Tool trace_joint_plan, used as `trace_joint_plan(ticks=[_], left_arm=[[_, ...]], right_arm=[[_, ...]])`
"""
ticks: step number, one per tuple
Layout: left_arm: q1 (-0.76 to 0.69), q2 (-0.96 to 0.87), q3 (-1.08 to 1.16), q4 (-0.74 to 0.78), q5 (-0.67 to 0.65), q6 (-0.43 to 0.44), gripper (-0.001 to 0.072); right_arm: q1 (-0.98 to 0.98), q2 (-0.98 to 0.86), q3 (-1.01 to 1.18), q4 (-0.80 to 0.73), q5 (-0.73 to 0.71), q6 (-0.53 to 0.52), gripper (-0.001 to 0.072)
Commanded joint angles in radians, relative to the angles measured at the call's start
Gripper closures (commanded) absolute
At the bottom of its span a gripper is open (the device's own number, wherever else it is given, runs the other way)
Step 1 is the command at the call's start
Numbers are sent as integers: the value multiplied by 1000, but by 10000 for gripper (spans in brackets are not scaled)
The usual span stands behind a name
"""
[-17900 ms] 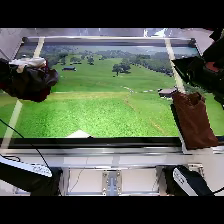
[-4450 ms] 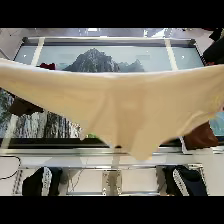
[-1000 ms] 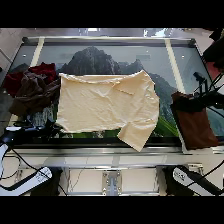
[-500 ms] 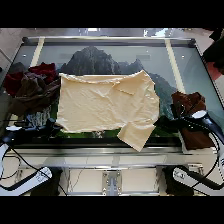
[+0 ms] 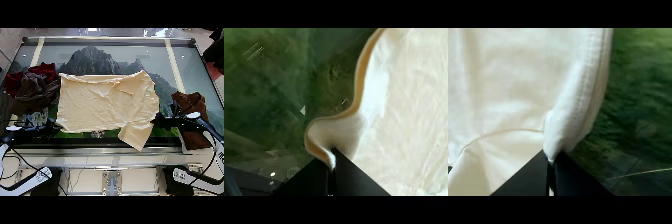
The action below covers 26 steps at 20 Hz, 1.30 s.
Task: Fold the shirts.
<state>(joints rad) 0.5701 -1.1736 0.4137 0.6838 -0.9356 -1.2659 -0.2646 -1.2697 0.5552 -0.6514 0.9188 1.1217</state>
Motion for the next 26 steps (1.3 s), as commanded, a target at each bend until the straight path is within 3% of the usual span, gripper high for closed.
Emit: trace_joint_plan(ticks=[1, 3, 8, 11, 13, 16, 18, 22, 24, 26], left_arm=[[2, 22, 28, -89, -35, 57, 695], [11, 93, 104, -156, -114, 124, 696], [124, 395, 404, -172, -172, 130, 695], [229, 536, 652, -163, -172, 130, 695], [207, 553, 848, -110, -203, 130, 696], [28, 533, 1147, 199, -218, 103, 697], [-189, 502, 1305, 522, -238, -21, 697], [-595, 397, 1368, 1041, -378, -138, 697], [-658, 286, 1368, 1161, -425, -150, 697], [-657, 148, 1368, 1164, -411, -171, 697]], right_arm=[[11, 21, 32, 70, 68, -57, 695], [11, 92, 103, 70, 187, -67, 695], [10, 446, 372, 66, 442, -26, 695], [10, 678, 586, 39, 432, 39, 695], [10, 767, 745, 26, 364, 75, 696], [10, 774, 1012, -112, 319, 110, 696], [10, 742, 1135, -229, 327, 146, 698], [10, 615, 1153, -314, 463, 173, 698], [10, 496, 1111, -266, 543, 174, 697], [10, 371, 1046, -182, 536, 159, 696]])
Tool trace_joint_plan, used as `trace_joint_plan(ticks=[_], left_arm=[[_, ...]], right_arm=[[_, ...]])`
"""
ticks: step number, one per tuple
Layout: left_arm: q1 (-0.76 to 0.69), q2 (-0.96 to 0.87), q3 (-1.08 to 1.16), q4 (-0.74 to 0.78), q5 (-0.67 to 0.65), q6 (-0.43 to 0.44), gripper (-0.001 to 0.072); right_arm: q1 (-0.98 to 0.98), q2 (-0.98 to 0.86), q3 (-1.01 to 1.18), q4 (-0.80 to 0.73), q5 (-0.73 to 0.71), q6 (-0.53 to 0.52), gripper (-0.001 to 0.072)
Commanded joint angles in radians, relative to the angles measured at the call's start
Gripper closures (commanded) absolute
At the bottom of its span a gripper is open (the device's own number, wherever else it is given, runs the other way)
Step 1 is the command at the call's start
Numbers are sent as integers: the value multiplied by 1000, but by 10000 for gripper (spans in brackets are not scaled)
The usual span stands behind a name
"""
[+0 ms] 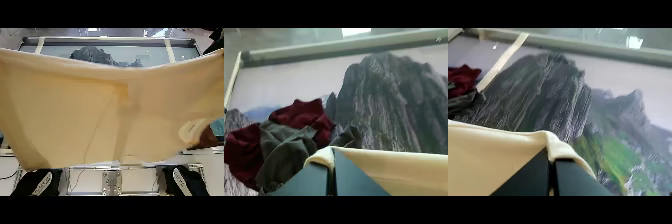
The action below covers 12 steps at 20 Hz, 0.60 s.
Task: Fold the shirts.
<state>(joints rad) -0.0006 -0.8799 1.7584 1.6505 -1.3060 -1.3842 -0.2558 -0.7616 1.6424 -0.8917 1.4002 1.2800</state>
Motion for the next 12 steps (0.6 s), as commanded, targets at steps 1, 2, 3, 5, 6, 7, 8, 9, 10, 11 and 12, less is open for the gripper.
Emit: trace_joint_plan(ticks=[1, 2, 3, 5, 6, 7, 8, 9, 10, 11, 12], left_arm=[[-83, -221, 23, 197, -41, -53, 697], [-82, -305, 23, 198, -33, -53, 697], [-74, -383, 23, 197, -9, -53, 697], [-64, -546, 24, 201, 85, -78, 697], [-59, -617, 24, 202, 142, -97, 697], [-52, -686, 24, 201, 192, -124, 697], [-47, -744, 24, 201, 235, -136, 697], [-46, -795, 24, 202, 271, -135, 697], [-47, -834, 24, 205, 297, -135, 697], [-47, -864, 24, 205, 326, -135, 697], [-47, -884, 24, 205, 357, -135, 697]], right_arm=[[2, -208, -81, 104, 41, -38, 696], [13, -280, -115, 130, 16, -69, 697], [31, -347, -140, 128, -23, -92, 696], [82, -497, -151, 129, -119, -128, 696], [109, -573, -149, 127, -198, -132, 697], [129, -636, -145, 128, -282, -135, 697], [146, -696, -138, 128, -372, -135, 697], [159, -754, -123, 129, -459, -134, 697], [166, -806, -101, 129, -524, -133, 697], [167, -848, -76, 129, -559, -133, 697], [167, -882, -48, 128, -574, -131, 697]])
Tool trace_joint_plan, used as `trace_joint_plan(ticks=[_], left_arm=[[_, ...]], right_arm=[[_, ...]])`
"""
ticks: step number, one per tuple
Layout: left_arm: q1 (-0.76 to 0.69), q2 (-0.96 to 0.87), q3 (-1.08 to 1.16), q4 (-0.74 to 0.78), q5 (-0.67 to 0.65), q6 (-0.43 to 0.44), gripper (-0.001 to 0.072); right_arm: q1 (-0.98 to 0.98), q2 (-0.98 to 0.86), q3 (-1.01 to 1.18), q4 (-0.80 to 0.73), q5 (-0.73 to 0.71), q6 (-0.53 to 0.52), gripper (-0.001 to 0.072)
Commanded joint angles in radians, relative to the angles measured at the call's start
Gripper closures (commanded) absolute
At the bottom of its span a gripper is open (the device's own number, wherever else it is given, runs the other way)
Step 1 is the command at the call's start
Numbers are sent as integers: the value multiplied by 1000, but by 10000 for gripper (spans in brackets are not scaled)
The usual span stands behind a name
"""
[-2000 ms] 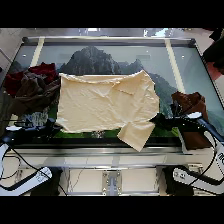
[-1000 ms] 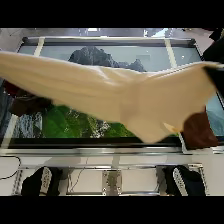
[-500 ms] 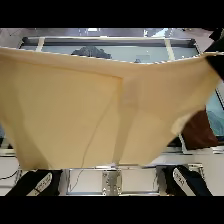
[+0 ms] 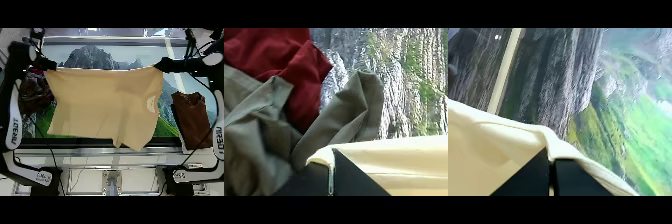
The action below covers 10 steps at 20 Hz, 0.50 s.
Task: Fold the shirts.
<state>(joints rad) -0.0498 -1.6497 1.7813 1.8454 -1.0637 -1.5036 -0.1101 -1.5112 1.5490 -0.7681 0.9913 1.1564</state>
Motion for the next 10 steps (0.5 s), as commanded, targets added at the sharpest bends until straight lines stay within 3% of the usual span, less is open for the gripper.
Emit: trace_joint_plan(ticks=[1, 5, 10], left_arm=[[3, -126, 1, 10, 142, -16, 697], [3, -129, 1, 9, 127, -16, 696], [3, -136, -18, -41, -30, -16, 696]], right_arm=[[21, -162, 75, 4, -169, -7, 697], [20, -180, 100, -23, -90, -6, 697], [49, -181, 80, -351, 186, 73, 697]])
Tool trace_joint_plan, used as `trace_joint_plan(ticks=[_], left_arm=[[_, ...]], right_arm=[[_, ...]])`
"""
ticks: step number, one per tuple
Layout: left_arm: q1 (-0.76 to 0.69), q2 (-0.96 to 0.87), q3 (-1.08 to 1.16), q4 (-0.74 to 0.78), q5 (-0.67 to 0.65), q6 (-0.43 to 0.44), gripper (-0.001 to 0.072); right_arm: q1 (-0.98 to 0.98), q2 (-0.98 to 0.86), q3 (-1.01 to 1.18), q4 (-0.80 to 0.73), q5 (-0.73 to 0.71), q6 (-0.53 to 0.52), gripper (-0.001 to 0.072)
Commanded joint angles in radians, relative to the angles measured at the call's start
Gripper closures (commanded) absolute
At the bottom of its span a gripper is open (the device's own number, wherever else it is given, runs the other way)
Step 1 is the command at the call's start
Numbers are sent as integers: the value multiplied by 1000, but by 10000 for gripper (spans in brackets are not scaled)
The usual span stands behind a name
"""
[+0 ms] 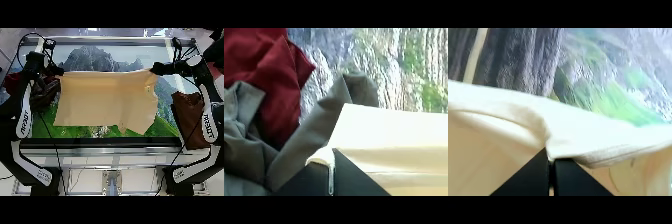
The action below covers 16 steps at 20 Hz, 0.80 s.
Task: Fold the shirts.
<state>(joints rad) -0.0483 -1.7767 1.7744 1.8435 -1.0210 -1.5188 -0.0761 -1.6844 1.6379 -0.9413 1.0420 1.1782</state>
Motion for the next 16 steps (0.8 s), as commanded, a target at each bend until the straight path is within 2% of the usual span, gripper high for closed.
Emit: trace_joint_plan(ticks=[1, 7, 12, 13, 14, 15, 16], left_arm=[[1, -14, -20, -71, -93, 0, 696], [0, -85, -50, -98, -179, 0, 696], [-1, -118, -51, -109, -196, -1, 696], [-1, -118, -51, -126, -207, 0, 685], [-1, -114, -51, -133, -220, 0, 635], [-2, -102, -51, -133, -230, 0, 425], [-2, -80, -51, -132, -237, 0, 328]], right_arm=[[17, -8, -29, -196, 152, 52, 697], [39, -18, -177, -199, 122, 52, 696], [39, -36, -232, -187, 83, 71, 692], [39, -36, -231, -175, 85, 78, 624], [39, -34, -225, -161, 99, 95, 474], [39, -31, -208, -152, 137, 97, 358], [38, -24, -179, -159, 191, 101, 362]])
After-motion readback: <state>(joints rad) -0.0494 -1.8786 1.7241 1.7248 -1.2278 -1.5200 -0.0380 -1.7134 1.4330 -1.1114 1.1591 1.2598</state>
